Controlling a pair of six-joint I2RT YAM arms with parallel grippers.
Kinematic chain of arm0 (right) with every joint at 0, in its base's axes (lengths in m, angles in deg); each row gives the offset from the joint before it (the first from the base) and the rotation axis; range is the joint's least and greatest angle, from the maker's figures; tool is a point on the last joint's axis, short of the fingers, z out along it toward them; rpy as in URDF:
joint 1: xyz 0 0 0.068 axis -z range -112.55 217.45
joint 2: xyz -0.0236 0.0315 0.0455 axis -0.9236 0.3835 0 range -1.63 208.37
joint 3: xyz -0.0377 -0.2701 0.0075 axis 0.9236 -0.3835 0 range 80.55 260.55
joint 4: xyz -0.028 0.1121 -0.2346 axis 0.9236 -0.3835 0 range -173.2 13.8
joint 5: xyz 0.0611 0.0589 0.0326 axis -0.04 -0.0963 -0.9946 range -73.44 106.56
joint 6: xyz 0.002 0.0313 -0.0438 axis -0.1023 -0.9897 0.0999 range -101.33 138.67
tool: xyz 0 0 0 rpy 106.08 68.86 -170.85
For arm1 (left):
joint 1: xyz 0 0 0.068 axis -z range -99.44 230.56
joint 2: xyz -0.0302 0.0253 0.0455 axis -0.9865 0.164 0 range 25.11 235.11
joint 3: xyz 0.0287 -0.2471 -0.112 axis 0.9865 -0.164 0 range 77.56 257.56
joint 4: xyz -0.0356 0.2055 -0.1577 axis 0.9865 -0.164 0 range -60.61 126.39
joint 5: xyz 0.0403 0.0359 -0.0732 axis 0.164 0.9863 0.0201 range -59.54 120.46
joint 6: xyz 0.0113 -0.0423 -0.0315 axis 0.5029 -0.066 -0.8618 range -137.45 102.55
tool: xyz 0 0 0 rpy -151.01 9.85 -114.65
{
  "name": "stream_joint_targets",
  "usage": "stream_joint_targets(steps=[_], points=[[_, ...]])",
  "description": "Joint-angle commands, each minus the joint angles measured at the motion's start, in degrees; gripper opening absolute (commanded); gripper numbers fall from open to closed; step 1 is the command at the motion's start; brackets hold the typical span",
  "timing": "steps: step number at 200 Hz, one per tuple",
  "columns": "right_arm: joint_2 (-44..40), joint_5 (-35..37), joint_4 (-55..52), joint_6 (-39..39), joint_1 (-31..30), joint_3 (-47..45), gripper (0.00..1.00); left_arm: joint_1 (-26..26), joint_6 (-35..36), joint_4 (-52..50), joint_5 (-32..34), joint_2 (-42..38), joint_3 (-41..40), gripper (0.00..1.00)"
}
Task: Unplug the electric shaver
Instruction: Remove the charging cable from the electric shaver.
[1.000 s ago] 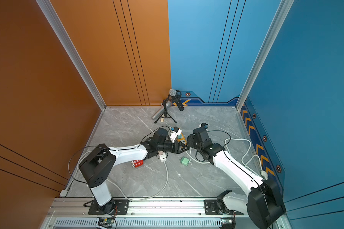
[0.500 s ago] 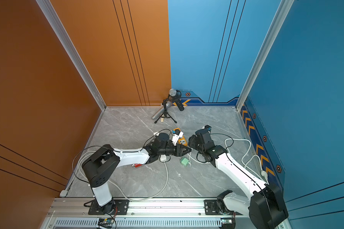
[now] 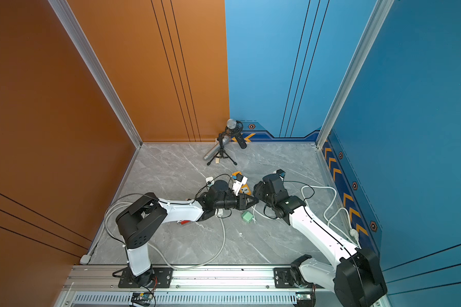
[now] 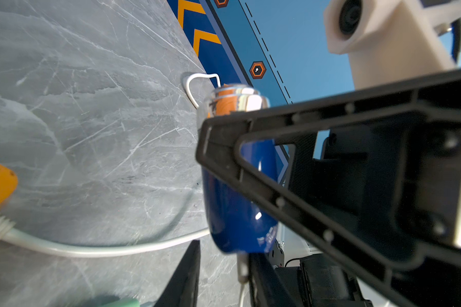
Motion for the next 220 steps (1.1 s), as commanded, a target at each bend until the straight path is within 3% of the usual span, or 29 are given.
stream_joint_targets(steps=[1, 88, 167, 220], points=[[-1.6, -0.2, 1.2, -2.2, -0.5, -0.4, 0.49, 0.2, -0.3, 0.8, 1.3, 2.0, 0.8, 0.3], [-1.6, 3.2, -0.2, -3.9, -0.6, -0.3, 0.48, 0.4, 0.2, 0.8, 0.3, 2.9, 1.7, 0.39], [0.1, 3.8, -1.5, -4.5, 0.2, -0.1, 0.48, 1.2, 2.9, 0.7, 2.6, 1.1, -0.6, 0.4], [0.8, 3.7, -3.2, -4.0, 1.0, 0.7, 0.48, 1.3, 4.2, 0.7, 4.7, -0.9, -2.4, 0.48]])
